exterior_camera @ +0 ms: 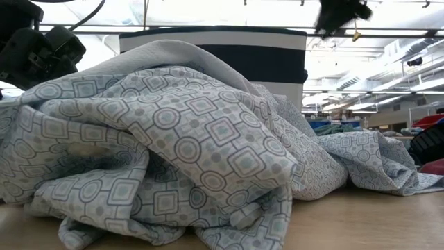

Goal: Sort clothes
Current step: Put the green patient gown into the bin

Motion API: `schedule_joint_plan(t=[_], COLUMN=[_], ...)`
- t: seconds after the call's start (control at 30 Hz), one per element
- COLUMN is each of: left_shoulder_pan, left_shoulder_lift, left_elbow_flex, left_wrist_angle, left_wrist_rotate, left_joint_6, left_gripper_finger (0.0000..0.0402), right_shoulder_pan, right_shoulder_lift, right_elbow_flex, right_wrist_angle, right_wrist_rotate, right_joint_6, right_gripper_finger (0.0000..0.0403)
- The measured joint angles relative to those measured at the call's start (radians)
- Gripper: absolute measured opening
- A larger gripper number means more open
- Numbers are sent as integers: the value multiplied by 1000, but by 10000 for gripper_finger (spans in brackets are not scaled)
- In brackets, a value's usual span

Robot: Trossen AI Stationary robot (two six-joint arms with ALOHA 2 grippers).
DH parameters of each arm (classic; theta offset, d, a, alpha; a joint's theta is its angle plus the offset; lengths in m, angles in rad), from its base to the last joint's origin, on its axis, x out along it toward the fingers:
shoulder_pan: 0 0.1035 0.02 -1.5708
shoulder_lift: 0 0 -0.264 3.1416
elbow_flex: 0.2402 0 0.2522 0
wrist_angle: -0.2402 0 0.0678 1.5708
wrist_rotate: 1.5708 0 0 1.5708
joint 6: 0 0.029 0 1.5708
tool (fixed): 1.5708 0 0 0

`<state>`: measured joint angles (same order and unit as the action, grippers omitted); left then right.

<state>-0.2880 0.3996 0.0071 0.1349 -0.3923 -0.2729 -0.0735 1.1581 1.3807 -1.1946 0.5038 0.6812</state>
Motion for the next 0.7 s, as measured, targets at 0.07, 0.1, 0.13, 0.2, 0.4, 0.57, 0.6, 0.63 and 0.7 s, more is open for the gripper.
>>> schedule_joint_plan(t=[0.07, 0.1, 0.13, 0.2, 0.4, 0.57, 0.6, 0.63, 0.7], left_shoulder_pan=[0, 0, 0, 0, 0, 0, 0, 0, 0], left_shoulder_lift=[0, 0, 0, 0, 0, 0, 0, 0, 0], left_elbow_flex=[0, 0, 0, 0, 0, 0, 0, 0, 0], left_wrist_angle=[0, 0, 0, 0, 1, 1, 1, 1, 0], left_wrist_rotate=[0, 0, 0, 0, 0, 0, 0, 0, 0], left_joint_6=[0, 0, 0, 0, 0, 0, 0, 0, 0], left_gripper_finger=[99, 99, 99, 99, 99, 99, 99, 99, 99], right_shoulder_pan=[13, 16, 19, 18, -39, -113, -128, -144, -176], right_shoulder_lift=[-44, -60, -74, -91, -78, -47, -45, -41, -37], right_elbow_flex=[-98, -145, -190, -275, -509, -669, -696, -724, -776], right_wrist_angle=[2, 0, 1, 3, 107, 318, 360, 408, 502], right_wrist_rotate=[0, 1, 11, 31, 82, 72, 72, 71, 67], right_joint_6=[76, 110, 143, 200, 312, 299, 281, 268, 252], right_gripper_finger=[141, 141, 141, 142, 142, 160, 167, 174, 190])
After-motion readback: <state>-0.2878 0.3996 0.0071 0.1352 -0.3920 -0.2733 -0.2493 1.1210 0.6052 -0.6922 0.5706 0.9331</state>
